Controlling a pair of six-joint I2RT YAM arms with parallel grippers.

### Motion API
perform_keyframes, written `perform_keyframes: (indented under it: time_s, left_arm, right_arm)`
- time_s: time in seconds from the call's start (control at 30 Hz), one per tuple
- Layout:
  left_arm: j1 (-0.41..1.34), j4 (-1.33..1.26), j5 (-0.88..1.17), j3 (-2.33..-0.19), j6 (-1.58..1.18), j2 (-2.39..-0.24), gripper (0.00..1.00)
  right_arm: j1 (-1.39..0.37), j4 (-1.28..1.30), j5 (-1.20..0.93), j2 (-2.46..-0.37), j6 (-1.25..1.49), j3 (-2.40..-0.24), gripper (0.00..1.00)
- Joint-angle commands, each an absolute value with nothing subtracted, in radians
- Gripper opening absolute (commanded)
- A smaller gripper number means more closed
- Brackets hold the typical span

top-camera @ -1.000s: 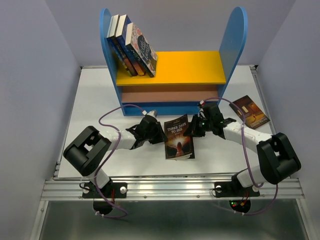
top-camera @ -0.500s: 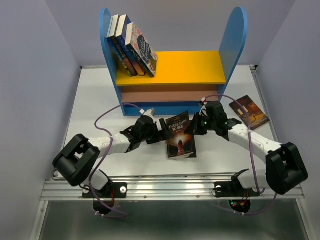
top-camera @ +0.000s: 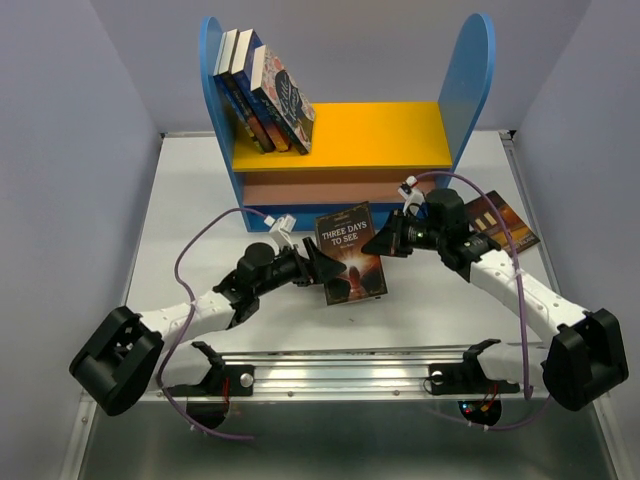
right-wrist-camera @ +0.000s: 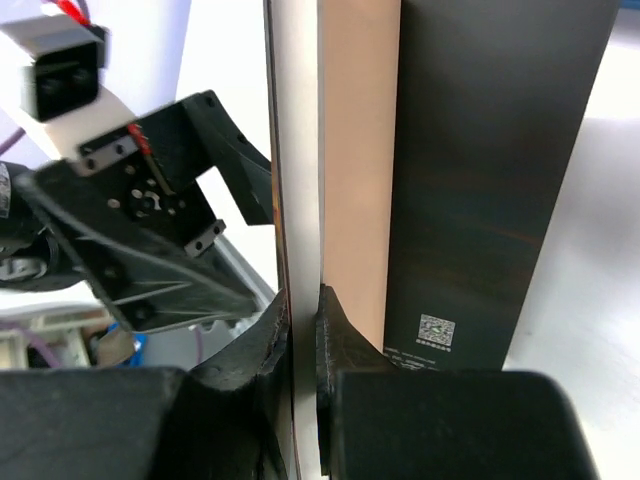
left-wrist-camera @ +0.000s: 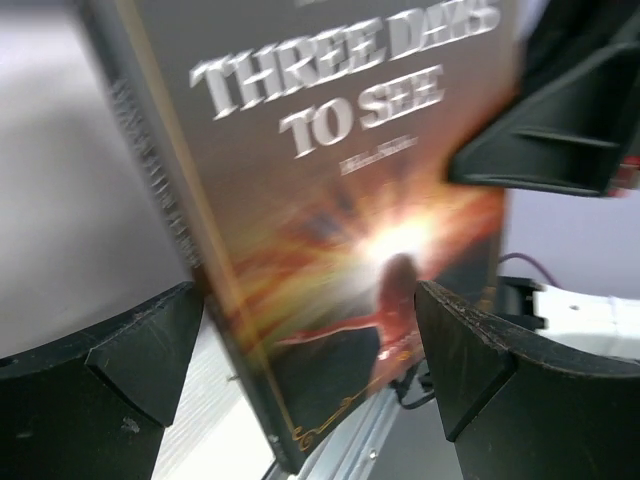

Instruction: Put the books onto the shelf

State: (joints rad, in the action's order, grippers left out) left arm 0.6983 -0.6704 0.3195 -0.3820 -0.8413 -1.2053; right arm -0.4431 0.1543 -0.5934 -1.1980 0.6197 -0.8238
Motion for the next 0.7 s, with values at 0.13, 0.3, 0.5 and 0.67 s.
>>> perform_keyframes:
  time_s: [0.13, 0.3, 0.5, 0.67]
  left_arm:
    - [0.695, -0.844, 0.342, -0.342, -0.816, -1.065, 0.99]
    - [0.693, -0.841, 0.341, -0.356, -0.808, -1.074, 0.98]
    - [0.690, -0.867, 0.325, -0.360, -0.807, -1.060, 0.95]
    - [0.686, -0.874, 0.313, -0.370, -0.805, -1.028, 0.82]
  right_arm:
    - [-0.408, -0.033, -0.794, -1.155, 0.666, -0.890, 0.01]
    - [-0.399, -0.086, -0.859, -1.147, 0.680, -0.899, 0.01]
    - [-0.399, -0.110, -0.899, -1.132, 0.684, -0.910, 0.01]
    - [-0.399, -0.110, -0.913, -1.143, 0.683, -0.905, 0.01]
